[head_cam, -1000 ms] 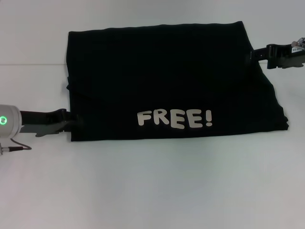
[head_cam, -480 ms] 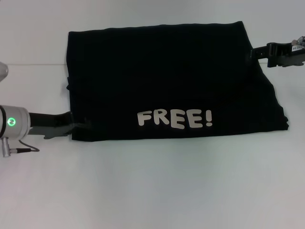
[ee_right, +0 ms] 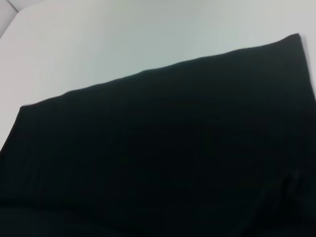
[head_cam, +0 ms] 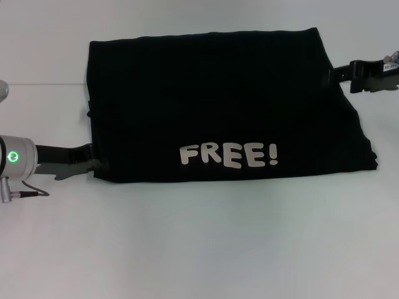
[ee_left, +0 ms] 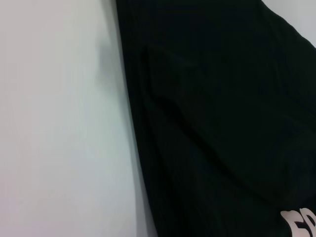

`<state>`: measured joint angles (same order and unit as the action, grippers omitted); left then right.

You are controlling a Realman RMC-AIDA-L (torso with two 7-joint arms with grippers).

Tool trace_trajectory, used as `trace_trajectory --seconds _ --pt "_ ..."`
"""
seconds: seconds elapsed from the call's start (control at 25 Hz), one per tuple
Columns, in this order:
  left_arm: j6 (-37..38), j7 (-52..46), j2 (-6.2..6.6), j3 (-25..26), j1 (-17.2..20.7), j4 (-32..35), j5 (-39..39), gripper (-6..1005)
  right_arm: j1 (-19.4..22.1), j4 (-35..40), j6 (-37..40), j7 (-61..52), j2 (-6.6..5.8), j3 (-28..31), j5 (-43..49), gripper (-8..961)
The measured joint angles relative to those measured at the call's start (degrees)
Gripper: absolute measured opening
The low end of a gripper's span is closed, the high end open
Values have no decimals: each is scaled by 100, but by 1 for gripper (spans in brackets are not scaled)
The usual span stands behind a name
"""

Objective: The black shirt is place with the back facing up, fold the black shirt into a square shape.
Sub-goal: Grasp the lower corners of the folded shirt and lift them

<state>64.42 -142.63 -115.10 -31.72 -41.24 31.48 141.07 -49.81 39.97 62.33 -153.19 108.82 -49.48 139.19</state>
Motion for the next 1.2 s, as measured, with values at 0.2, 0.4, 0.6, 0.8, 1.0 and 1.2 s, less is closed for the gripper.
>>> trace_trajectory --seconds 0.2,0.4,0.6,0.8,1.0,1.2 --pt "78 -2 16 39 -10 0 -1 39 185 102 721 82 -104 58 375 773" --pt "68 -2 25 43 -38 -2 -18 -1 536 154 890 176 -146 166 862 770" --pt "29 -2 39 39 -98 -2 -27 -1 761 124 651 693 6 526 667 766" --pt "21 -2 41 27 -151 -2 -38 -2 739 -147 125 915 189 502 681 763" --pt "19 -2 41 40 -156 -2 -42 -1 691 -411 -199 1023 247 489 686 759" --pt "14 -2 41 60 -154 -2 -47 -1 648 -474 -266 1025 315 484 680 675"
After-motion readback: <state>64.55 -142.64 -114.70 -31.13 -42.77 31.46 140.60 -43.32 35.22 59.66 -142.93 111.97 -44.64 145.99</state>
